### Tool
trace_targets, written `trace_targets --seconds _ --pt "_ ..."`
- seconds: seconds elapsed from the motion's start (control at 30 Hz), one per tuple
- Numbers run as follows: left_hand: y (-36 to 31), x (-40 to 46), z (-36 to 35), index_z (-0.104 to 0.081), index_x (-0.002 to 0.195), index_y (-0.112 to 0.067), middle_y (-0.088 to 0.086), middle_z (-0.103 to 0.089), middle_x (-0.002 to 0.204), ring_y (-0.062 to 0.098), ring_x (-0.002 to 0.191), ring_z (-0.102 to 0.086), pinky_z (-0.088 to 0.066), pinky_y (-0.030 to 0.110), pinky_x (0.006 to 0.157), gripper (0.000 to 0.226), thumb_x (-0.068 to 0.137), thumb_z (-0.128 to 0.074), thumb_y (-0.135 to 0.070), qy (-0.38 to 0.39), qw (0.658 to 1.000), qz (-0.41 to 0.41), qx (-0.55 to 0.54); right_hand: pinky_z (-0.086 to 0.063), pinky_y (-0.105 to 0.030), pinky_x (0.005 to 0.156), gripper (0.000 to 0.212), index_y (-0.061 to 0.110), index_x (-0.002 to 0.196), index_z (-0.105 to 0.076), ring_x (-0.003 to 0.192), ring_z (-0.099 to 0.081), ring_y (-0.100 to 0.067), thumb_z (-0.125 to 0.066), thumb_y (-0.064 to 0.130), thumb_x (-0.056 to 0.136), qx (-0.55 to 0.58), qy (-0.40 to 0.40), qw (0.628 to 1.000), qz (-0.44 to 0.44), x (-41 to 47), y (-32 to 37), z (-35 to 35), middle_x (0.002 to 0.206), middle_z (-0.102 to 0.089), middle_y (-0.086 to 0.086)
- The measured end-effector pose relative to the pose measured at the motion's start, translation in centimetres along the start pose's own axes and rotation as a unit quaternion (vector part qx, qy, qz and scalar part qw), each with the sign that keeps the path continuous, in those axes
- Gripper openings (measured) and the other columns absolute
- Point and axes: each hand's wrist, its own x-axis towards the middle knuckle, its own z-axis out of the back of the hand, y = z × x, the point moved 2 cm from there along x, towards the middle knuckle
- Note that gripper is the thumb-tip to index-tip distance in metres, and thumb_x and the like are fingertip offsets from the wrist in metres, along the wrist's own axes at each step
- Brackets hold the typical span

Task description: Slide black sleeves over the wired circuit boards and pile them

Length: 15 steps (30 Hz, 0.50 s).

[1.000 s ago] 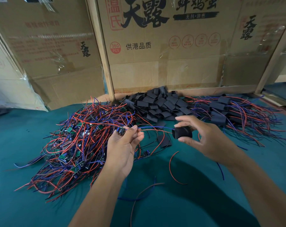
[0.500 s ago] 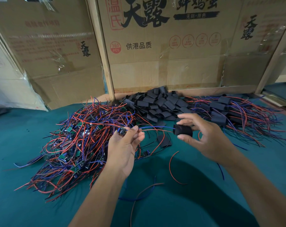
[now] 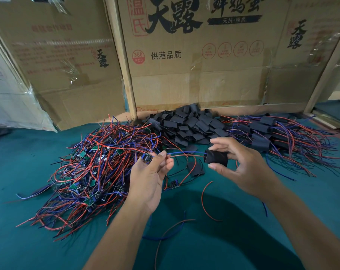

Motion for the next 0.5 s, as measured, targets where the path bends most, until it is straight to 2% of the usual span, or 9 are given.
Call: trace_targets --seconds 0.13,0.2,0.3,0.4,0.5 --pt "0.4 0.0 -0.2 -0.057 0.095 0.002 0.01 -0.066 0.074 0.017 0.067 -0.066 -0.057 0.02 0.067 0.01 0.092 -0.065 -0.003 0.01 0.999 -0.022 0.026 -0.04 -0.014 0.1 0.052 0.037 0.131 -0.049 0.117 -0.056 0.005 -0.067 0.048 0.084 -0.03 0.0 1.0 0.009 -0.1 0.3 -0.2 0.119 -0.063 0.024" --pt "0.9 -0.1 -0.6 -0.054 0.101 0.001 0.012 -0.067 0.074 0.017 0.065 -0.066 -0.056 0.021 0.064 0.013 0.092 -0.064 -0.002 0.012 0.998 -0.034 0.041 -0.04 -0.017 0.099 0.051 0.037 0.131 -0.049 0.116 -0.056 0.003 -0.069 0.045 0.085 -0.049 -0.002 0.999 0.017 -0.1 0.5 -0.7 0.119 -0.063 0.025" --pt "1.9 -0.5 -1.3 -0.054 0.093 -0.001 0.017 -0.068 0.077 0.022 0.065 -0.066 -0.057 0.027 0.061 0.013 0.097 -0.06 -0.013 0.024 0.999 -0.013 0.045 -0.039 -0.02 0.097 0.05 0.033 0.13 -0.05 0.112 -0.056 -0.002 -0.073 0.036 0.085 -0.081 -0.003 0.996 0.034 -0.2 0.7 -1.6 0.114 -0.058 0.029" --pt "2.5 -1.0 -1.8 -0.06 0.09 -0.004 0.021 -0.07 0.083 0.027 0.069 -0.065 -0.058 0.033 0.062 0.028 0.104 -0.048 -0.025 0.042 0.998 0.029 0.045 -0.039 -0.023 0.094 0.049 0.028 0.129 -0.053 0.107 -0.056 -0.006 -0.075 0.031 0.086 -0.099 -0.002 0.994 0.042 -0.3 0.9 -2.1 0.111 -0.057 0.027" --pt "2.8 -1.4 -1.9 -0.072 0.095 -0.004 0.011 -0.071 0.088 0.018 0.072 -0.06 -0.053 0.028 0.066 0.035 0.103 -0.049 -0.03 0.072 0.989 0.018 0.129 -0.041 -0.027 0.094 0.049 0.03 0.13 -0.051 0.106 -0.058 -0.008 -0.074 0.033 0.086 -0.103 0.004 0.994 0.045 -0.3 1.1 -2.4 0.112 -0.06 0.024"
